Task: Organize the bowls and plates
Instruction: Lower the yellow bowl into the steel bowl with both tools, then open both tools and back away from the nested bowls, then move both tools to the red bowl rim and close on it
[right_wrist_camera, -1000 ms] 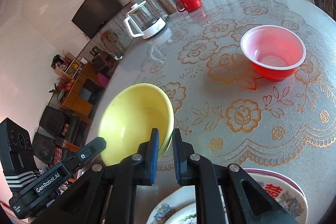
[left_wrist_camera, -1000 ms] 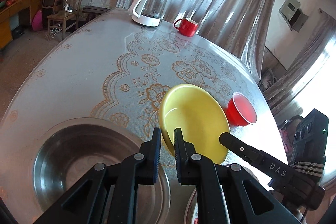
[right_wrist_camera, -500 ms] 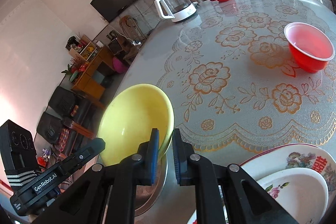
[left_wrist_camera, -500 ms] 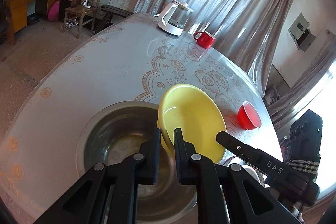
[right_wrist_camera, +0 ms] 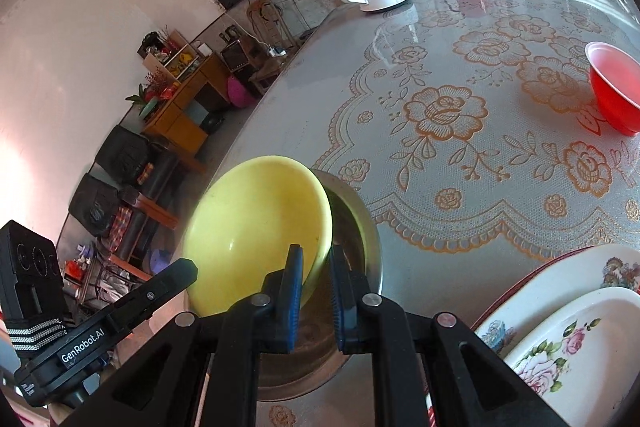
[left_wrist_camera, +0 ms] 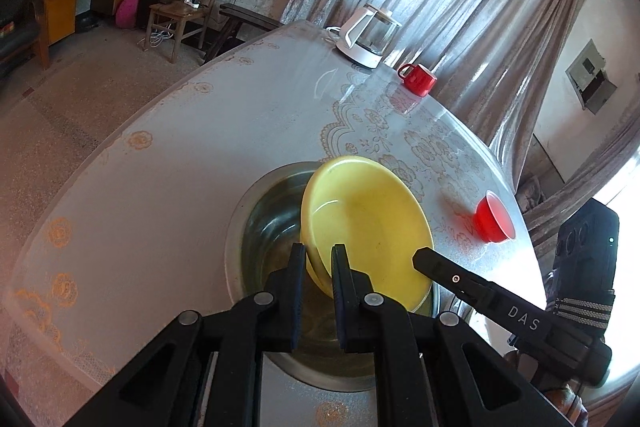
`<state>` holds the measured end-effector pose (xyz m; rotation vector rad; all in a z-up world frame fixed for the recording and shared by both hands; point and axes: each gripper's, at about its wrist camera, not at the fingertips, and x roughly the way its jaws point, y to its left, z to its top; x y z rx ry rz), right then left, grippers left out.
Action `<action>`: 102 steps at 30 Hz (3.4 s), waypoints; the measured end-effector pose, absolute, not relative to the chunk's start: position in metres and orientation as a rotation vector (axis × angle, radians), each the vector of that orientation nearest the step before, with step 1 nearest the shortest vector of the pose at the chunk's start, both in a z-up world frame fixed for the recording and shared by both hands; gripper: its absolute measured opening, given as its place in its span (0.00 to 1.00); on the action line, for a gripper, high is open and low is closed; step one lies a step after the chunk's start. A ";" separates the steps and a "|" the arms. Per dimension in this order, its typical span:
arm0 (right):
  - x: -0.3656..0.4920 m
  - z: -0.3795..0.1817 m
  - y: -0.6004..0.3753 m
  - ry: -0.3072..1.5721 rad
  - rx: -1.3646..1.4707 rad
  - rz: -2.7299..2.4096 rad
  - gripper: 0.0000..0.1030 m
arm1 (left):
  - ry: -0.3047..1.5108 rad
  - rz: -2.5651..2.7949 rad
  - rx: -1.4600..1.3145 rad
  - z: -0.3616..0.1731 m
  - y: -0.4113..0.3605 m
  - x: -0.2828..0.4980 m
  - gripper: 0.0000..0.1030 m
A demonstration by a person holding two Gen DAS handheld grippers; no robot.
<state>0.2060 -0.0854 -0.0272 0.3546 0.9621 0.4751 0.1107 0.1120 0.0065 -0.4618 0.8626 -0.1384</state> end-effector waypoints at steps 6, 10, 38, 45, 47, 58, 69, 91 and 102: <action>0.199 -0.032 -0.071 0.967 0.283 0.487 0.12 | 0.882 -0.115 -0.465 -0.006 0.117 0.105 0.11; 0.196 -0.035 -0.068 0.977 0.270 0.484 0.12 | 0.893 -0.116 -0.461 -0.011 0.117 0.105 0.11; 0.175 -0.031 -0.059 0.909 0.133 0.444 0.26 | 0.863 -0.098 -0.358 -0.012 0.103 0.100 0.13; 0.173 -0.031 -0.059 0.901 0.119 0.442 0.26 | 0.841 -0.070 -0.321 -0.009 0.103 0.096 0.15; 0.172 -0.031 -0.058 0.897 0.111 0.442 0.27 | 0.839 -0.068 -0.316 -0.009 0.103 0.096 0.16; 0.169 -0.031 -0.059 0.887 0.125 0.448 0.27 | 0.827 -0.062 -0.295 -0.006 0.101 0.091 0.21; 0.165 -0.029 -0.069 0.887 0.212 0.485 0.27 | 0.813 -0.055 -0.260 -0.003 0.097 0.087 0.22; 0.160 -0.023 -0.139 0.856 0.350 0.367 0.27 | 0.785 -0.131 -0.167 0.013 0.056 0.092 0.22; 0.158 -0.026 -0.201 0.839 0.445 0.240 0.32 | 0.793 -0.207 -0.109 0.017 0.019 0.102 0.24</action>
